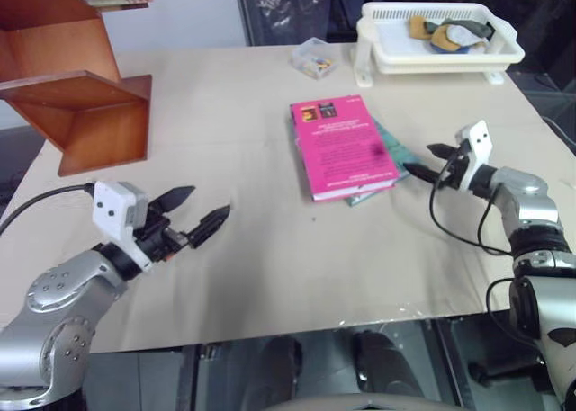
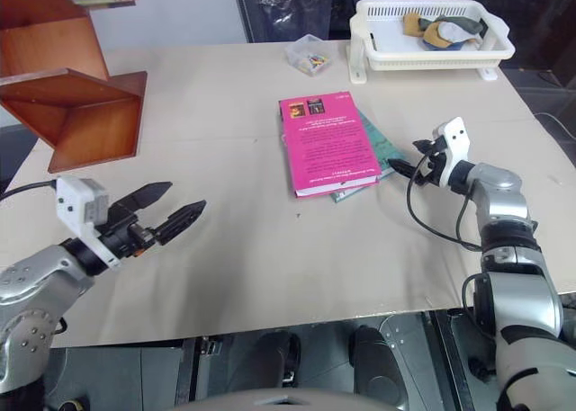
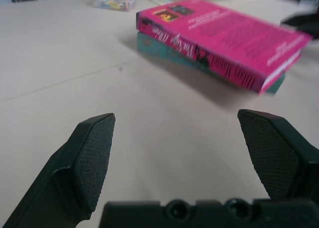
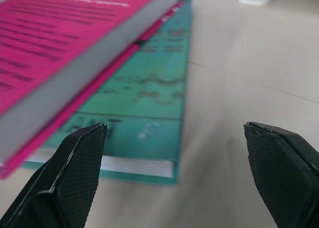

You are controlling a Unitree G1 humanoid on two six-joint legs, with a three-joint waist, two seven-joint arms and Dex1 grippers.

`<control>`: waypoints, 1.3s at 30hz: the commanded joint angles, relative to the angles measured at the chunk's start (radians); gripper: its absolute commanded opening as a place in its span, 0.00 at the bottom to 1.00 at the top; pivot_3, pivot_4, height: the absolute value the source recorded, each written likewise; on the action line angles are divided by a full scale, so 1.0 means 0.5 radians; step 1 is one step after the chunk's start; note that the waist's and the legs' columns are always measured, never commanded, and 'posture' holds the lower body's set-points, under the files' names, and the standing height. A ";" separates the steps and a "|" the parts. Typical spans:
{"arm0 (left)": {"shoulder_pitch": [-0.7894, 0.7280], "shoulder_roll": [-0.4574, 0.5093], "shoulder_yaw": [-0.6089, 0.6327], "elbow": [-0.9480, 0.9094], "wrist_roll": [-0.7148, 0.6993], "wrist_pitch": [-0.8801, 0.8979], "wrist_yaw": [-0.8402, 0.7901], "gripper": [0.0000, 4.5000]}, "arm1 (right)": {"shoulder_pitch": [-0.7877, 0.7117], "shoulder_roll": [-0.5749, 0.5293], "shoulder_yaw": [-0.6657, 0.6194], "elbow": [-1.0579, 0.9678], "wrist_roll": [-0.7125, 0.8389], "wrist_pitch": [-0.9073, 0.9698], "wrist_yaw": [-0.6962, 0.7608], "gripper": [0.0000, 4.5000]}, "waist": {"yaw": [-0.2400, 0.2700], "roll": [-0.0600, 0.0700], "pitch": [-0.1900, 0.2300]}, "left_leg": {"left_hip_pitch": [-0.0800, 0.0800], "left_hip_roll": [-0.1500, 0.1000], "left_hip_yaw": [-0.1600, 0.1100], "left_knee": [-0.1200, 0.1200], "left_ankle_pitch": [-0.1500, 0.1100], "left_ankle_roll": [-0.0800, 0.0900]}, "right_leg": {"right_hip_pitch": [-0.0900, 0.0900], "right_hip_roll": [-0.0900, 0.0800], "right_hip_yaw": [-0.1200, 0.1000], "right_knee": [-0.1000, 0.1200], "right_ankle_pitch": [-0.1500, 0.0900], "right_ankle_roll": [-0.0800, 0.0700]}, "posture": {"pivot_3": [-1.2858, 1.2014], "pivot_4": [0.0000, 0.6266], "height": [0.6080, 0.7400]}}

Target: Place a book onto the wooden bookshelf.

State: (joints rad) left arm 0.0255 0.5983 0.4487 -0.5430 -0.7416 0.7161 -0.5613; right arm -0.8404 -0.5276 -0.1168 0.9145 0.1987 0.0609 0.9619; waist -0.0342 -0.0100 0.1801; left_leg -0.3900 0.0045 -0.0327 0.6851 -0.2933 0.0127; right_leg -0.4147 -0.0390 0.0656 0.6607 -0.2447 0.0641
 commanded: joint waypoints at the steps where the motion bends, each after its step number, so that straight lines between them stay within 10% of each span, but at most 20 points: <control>1: -0.176 -0.072 -0.068 0.077 -0.127 0.079 0.108 0.98 | -0.104 0.035 -0.043 0.066 0.028 0.014 -0.036 1.00 | -0.011 0.000 0.000 | 0.001 0.000 0.000 0.000 0.000 0.000 | 0.000 0.001 0.000 0.001 0.000 0.000 | 0.52 0.24 1.00; 21: -1.236 -0.478 -0.565 1.563 0.157 -0.037 0.011 0.98 | 0.436 -0.362 -0.299 -0.959 0.556 0.264 0.589 1.00 | 0.017 0.000 0.000 | -0.005 -0.003 -0.004 0.002 0.005 -0.008 | -0.002 0.003 -0.003 -0.001 0.000 0.000 | 0.52 0.24 1.00; 28: -1.701 -0.628 -0.441 2.284 0.142 -0.075 -0.146 0.98 | 0.923 -0.578 -0.491 -1.889 1.182 1.045 0.633 1.00 | 0.036 -0.002 -0.001 | -0.006 -0.004 -0.008 0.005 0.002 -0.001 | -0.002 0.008 -0.007 0.002 0.000 0.000 | 0.52 0.24 1.00; 39: -2.266 -0.705 -0.250 3.325 0.219 -0.136 -0.266 0.98 | 1.246 -0.607 -0.508 -2.347 1.330 1.184 0.531 1.00 | 0.041 -0.003 0.000 | -0.009 -0.008 -0.008 0.008 0.002 -0.001 | -0.003 0.007 -0.009 0.002 0.000 0.001 | 0.52 0.24 1.00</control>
State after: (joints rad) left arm -1.0571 0.2426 0.2841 1.0554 -0.6303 0.6478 -0.6799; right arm -0.2156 -0.8165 -0.3326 -0.2189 0.8340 0.6536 1.2355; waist -0.0135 -0.0114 0.1802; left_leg -0.3945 0.0005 -0.0368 0.6892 -0.2925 0.0123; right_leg -0.4160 -0.0355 0.0608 0.6620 -0.2446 0.0647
